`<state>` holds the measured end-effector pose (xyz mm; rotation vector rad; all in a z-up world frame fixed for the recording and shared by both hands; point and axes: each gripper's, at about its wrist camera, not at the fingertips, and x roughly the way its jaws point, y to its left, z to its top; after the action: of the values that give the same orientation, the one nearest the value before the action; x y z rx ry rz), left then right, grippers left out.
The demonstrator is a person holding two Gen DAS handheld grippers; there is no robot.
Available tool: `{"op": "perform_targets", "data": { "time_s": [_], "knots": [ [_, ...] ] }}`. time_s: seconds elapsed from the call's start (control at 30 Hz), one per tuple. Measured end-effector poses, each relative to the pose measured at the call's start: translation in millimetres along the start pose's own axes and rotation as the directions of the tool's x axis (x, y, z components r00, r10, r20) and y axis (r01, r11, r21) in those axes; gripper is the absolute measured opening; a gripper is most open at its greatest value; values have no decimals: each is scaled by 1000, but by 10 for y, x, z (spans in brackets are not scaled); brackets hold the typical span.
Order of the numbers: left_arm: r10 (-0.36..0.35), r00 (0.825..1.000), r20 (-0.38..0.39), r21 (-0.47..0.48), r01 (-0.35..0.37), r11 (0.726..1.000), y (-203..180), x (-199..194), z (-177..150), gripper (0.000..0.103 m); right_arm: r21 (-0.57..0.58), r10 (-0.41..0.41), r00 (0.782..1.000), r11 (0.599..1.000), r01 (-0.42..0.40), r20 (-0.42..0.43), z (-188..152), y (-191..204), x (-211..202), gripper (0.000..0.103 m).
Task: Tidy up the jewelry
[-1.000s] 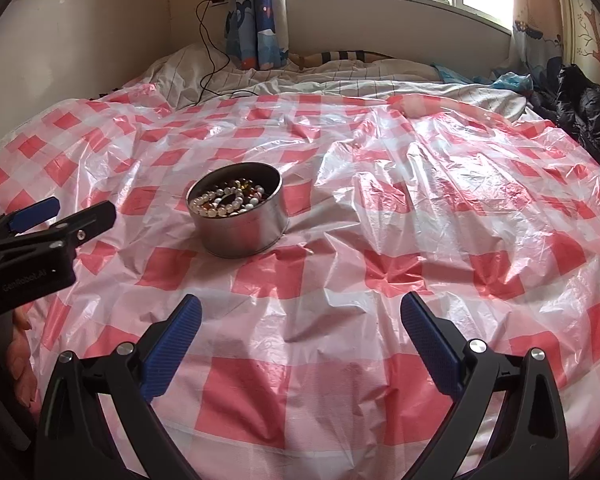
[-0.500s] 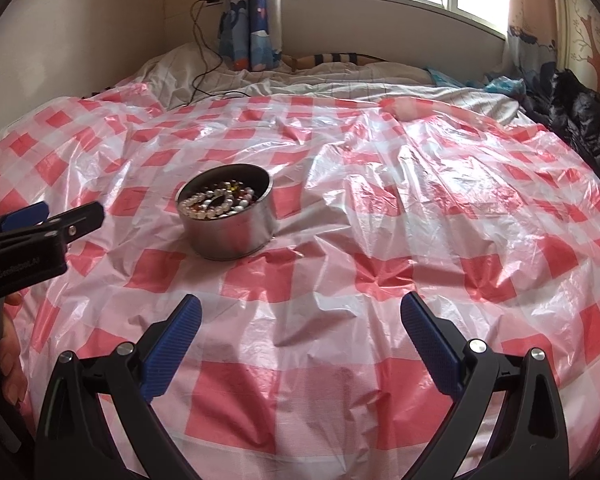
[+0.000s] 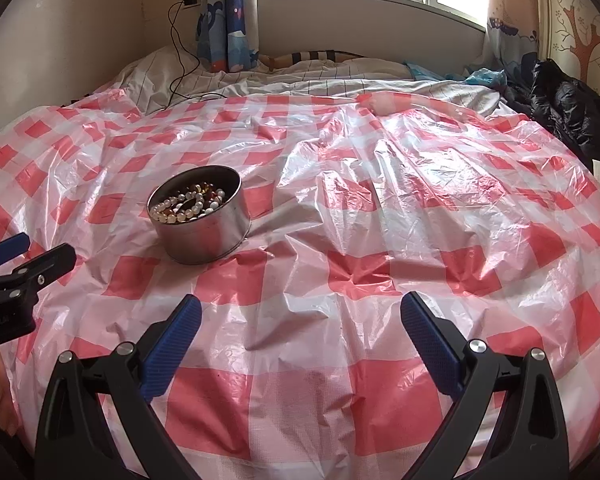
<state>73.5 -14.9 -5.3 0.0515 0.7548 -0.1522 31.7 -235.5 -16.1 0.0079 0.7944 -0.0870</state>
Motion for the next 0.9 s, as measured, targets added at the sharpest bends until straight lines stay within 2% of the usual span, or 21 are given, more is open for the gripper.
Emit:
{"op": "perform_targets", "data": {
  "time_s": [0.17,0.9],
  "knots": [
    [13,1000,4,12,-14,1000,-20,-6,-9,95,-2,-3,1000,1000,3,2,-3,5,10,95],
    [-11,1000,-25,40,12,999,-124,73,40,95,9,28,1000,1000,-28,-3,8,62,44,95]
  ]
}}
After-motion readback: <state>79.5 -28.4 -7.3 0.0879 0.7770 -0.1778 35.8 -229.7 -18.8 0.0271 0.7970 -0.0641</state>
